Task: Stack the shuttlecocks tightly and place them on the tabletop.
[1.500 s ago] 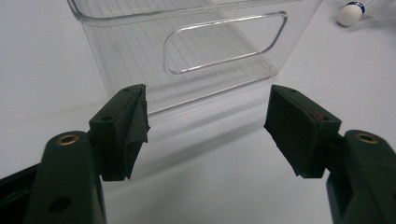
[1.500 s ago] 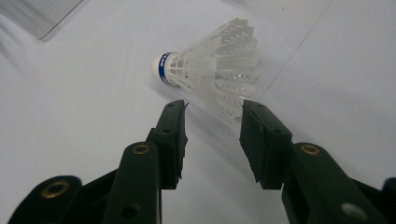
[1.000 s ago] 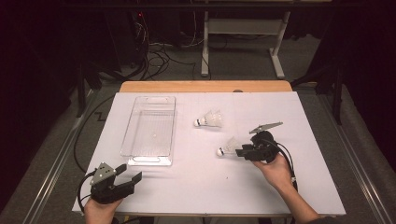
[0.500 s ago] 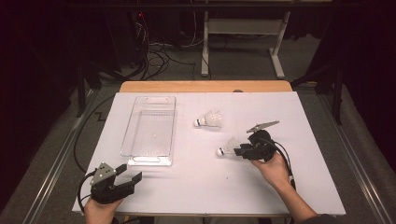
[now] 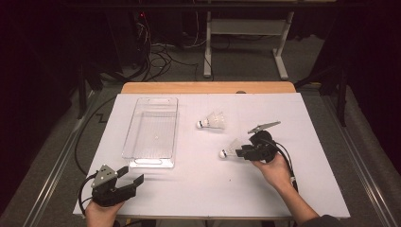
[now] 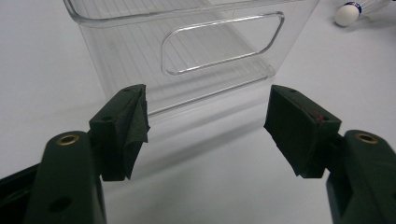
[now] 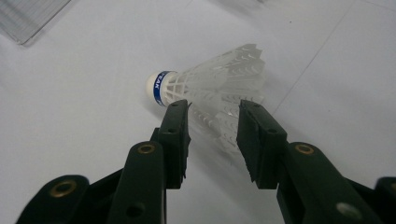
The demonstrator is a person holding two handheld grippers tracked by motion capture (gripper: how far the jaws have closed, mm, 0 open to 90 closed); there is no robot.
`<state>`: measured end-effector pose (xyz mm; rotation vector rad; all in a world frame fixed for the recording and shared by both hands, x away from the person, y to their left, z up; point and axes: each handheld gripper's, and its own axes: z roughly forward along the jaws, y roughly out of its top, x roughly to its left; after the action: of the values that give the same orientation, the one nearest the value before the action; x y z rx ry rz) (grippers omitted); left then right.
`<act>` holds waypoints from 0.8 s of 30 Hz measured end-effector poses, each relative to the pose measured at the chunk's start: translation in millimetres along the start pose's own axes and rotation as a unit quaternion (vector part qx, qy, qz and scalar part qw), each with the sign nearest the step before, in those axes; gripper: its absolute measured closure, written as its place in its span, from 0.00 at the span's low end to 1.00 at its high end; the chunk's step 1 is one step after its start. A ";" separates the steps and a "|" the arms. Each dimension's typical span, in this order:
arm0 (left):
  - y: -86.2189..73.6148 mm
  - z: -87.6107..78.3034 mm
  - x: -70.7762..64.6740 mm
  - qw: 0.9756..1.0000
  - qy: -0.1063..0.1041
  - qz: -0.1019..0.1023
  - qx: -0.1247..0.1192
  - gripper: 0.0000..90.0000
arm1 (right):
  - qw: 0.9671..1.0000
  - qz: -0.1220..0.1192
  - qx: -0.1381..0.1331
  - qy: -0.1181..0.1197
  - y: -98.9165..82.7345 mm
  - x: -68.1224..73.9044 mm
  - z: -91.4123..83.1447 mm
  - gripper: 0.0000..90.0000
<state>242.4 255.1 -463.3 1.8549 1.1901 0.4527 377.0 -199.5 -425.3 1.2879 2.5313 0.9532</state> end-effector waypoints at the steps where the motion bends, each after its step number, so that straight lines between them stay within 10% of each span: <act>1: 0.0 0.0 0.0 1.000 0.000 0.000 0.000 0.34 | 1.000 -0.001 0.000 0.000 0.3 0.1 0.4 0.72; 24: 0.0 0.0 0.0 1.000 0.000 0.000 0.000 0.34 | 1.000 -0.018 0.013 0.010 1.4 4.3 3.1 0.91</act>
<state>242.4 255.0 -463.2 1.8547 1.1893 0.4526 376.5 -194.1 -426.3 1.2416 2.5815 0.9347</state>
